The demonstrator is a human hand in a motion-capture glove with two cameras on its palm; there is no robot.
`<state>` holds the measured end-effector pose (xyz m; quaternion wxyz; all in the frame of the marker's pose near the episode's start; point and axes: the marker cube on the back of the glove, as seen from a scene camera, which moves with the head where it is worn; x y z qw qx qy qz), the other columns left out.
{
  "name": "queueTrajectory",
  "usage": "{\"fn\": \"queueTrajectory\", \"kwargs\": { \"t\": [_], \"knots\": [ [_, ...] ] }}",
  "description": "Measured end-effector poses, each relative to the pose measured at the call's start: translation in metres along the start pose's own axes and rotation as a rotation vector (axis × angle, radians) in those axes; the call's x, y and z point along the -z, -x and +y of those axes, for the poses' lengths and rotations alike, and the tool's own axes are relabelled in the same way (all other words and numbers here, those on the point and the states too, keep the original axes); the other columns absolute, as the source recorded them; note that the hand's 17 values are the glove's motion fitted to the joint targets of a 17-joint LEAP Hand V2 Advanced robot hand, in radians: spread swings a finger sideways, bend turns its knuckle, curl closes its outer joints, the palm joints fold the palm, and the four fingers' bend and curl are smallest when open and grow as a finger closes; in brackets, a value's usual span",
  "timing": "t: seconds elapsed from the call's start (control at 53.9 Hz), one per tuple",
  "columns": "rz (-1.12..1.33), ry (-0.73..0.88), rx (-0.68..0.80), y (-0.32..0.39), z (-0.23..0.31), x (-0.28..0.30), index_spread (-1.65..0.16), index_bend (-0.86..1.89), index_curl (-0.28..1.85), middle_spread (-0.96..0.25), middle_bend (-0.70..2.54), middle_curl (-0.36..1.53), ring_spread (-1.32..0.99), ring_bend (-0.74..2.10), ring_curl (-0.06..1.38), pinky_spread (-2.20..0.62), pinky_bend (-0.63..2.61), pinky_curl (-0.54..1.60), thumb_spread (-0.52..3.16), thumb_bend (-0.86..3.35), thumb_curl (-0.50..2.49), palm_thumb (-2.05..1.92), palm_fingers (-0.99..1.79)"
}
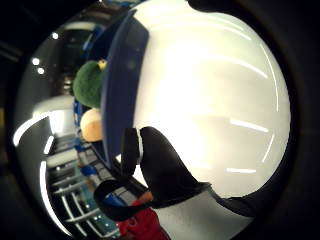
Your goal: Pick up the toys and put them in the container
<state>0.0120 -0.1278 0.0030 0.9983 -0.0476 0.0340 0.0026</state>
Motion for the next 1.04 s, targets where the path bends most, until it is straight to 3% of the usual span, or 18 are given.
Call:
{"fn": "queueTrajectory", "kwargs": {
  "t": [1.039],
  "knots": [
    [-0.030,-0.014,-0.044,-0.063,0.035,0.013,-0.34,0.17,0.34,-0.06,0.15,0.27,0.02,0.17,0.23,0.11,0.77,0.31,1.07,-0.07,0.18,-0.09,-0.11]
  ]
}}
